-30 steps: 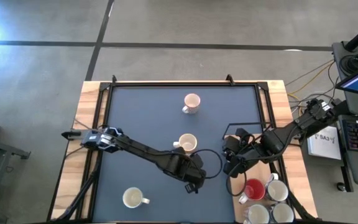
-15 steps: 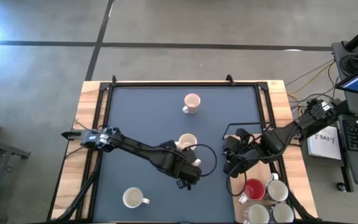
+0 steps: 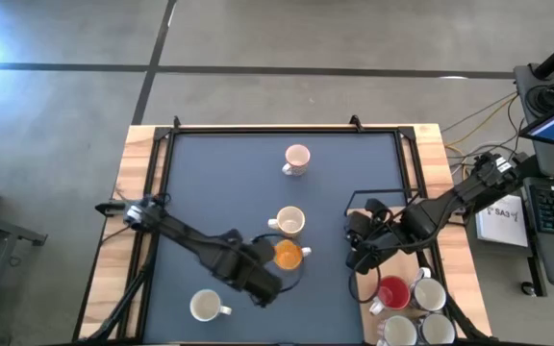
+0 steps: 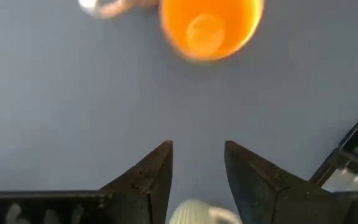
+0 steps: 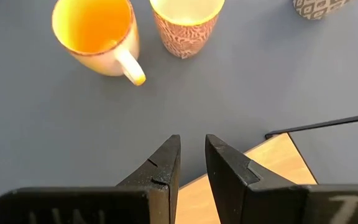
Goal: Place coffee mugs
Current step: Move the green pattern mug to the center of the table
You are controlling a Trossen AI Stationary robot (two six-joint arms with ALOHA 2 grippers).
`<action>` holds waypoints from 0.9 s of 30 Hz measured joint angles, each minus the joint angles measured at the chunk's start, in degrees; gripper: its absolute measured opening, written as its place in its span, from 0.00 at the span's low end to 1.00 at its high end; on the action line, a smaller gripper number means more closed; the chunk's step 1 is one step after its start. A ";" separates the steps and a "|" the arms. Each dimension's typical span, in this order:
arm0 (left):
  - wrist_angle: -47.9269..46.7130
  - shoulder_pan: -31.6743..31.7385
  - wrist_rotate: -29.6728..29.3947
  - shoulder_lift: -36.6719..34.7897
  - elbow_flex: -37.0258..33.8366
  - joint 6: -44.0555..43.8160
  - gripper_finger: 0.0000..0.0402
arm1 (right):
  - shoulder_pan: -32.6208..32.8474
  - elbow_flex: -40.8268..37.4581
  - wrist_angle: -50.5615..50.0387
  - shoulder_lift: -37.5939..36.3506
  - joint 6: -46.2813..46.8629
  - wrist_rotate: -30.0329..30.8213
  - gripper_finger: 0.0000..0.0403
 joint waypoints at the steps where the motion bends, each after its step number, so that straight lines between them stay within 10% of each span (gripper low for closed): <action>1: 0.03 -1.09 0.38 -1.91 -2.71 -1.98 0.32 | 0.00 -0.47 0.14 0.00 0.01 -0.01 0.16; 14: 18.25 -20.09 13.61 -22.47 -39.07 -50.38 0.32 | -0.52 -7.24 0.29 0.00 0.47 0.09 0.16; 27: 26.22 -20.82 11.02 -22.22 -52.63 -56.13 0.31 | -3.18 -9.06 2.31 0.00 0.51 0.23 0.16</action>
